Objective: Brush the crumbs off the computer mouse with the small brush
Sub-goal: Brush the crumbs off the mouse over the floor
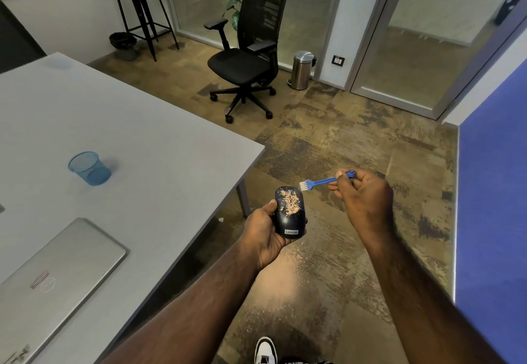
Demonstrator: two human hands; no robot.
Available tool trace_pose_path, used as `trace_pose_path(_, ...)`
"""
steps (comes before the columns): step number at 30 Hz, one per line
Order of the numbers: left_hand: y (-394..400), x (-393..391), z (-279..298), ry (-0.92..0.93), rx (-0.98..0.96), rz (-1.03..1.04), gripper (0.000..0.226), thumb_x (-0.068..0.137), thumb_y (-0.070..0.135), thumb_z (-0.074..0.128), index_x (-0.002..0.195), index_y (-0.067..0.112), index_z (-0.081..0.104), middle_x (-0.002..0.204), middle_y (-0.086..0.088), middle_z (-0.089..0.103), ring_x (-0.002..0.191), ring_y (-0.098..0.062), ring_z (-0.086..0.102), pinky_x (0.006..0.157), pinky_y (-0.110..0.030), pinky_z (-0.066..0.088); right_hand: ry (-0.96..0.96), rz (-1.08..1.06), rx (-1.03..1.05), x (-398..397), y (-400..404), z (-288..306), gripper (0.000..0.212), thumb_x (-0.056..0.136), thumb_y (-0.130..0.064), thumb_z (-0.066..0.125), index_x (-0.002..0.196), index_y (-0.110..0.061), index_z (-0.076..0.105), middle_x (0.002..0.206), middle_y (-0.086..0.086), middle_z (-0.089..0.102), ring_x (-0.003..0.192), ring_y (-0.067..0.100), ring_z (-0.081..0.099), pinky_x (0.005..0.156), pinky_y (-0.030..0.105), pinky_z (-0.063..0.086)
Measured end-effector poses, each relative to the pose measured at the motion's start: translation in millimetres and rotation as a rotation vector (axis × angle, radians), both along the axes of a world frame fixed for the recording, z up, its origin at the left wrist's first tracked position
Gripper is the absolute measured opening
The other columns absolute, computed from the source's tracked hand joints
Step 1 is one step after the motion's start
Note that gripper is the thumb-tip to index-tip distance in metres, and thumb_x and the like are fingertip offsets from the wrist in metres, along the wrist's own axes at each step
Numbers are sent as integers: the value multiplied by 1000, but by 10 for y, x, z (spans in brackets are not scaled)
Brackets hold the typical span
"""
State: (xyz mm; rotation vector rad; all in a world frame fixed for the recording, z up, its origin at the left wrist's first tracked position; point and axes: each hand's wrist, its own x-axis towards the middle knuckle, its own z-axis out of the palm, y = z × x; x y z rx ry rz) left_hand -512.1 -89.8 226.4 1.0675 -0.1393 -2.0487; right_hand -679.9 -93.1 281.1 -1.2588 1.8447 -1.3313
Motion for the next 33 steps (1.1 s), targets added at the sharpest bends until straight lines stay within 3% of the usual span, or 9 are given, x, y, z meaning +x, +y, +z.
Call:
trace_pose_path(8, 28, -20, 10, -12, 0, -18, 44, 103, 33, 28, 121, 2, 53, 112, -25, 62, 93, -37, 62, 88, -50, 47, 58, 24, 26, 24, -28, -37, 17, 94, -19, 64, 105, -8, 72, 83, 2, 77, 77, 11, 76, 73, 43, 64)
trace_pose_path(13, 38, -38, 20, -18, 1, -23, 45, 103, 33, 28, 126, 2, 52, 116, -25, 60, 90, -36, 63, 84, -48, 49, 55, 55, -5, 27, -58, -2, 16, 94, -18, 65, 104, -8, 73, 81, 3, 77, 76, 13, 76, 73, 42, 64)
trace_pose_path(18, 66, -46, 56, -35, -4, -55, 42, 103, 33, 27, 110, 4, 57, 107, -23, 63, 88, -34, 62, 82, -46, 49, 129, 52, 3, 9, -116, -19, 21, 93, -25, 64, 104, -10, 73, 80, 2, 76, 74, 19, 75, 68, 49, 62)
trace_pose_path(21, 79, -61, 65, -50, -18, -63, 41, 103, 32, 27, 108, 4, 58, 103, -22, 64, 87, -34, 62, 81, -45, 49, 117, 116, 4, 63, -133, 15, 16, 94, -23, 64, 101, -12, 73, 80, 2, 76, 74, 17, 76, 71, 47, 63)
trace_pose_path(25, 90, -77, 79, -61, -19, -65, 42, 103, 32, 27, 111, 4, 57, 102, -22, 64, 85, -34, 62, 80, -45, 50, 250, 132, 15, 109, -152, 44, 17, 94, -22, 64, 99, -9, 73, 76, 6, 75, 71, 20, 74, 68, 46, 62)
trace_pose_path(30, 97, -71, 84, -80, -29, -67, 41, 103, 31, 27, 107, 4, 58, 99, -22, 65, 85, -34, 62, 80, -44, 50, 210, 165, -15, 97, -187, 77, 18, 92, -25, 64, 99, -12, 73, 76, 4, 75, 71, 23, 75, 66, 48, 62)
trace_pose_path(33, 102, -67, 101, -91, -38, -70, 41, 103, 30, 27, 105, 4, 59, 97, -22, 65, 84, -34, 62, 80, -44, 49, 311, 185, 4, 125, -165, 88, 20, 94, -23, 63, 102, -7, 73, 79, 6, 75, 71, 18, 74, 67, 40, 63)
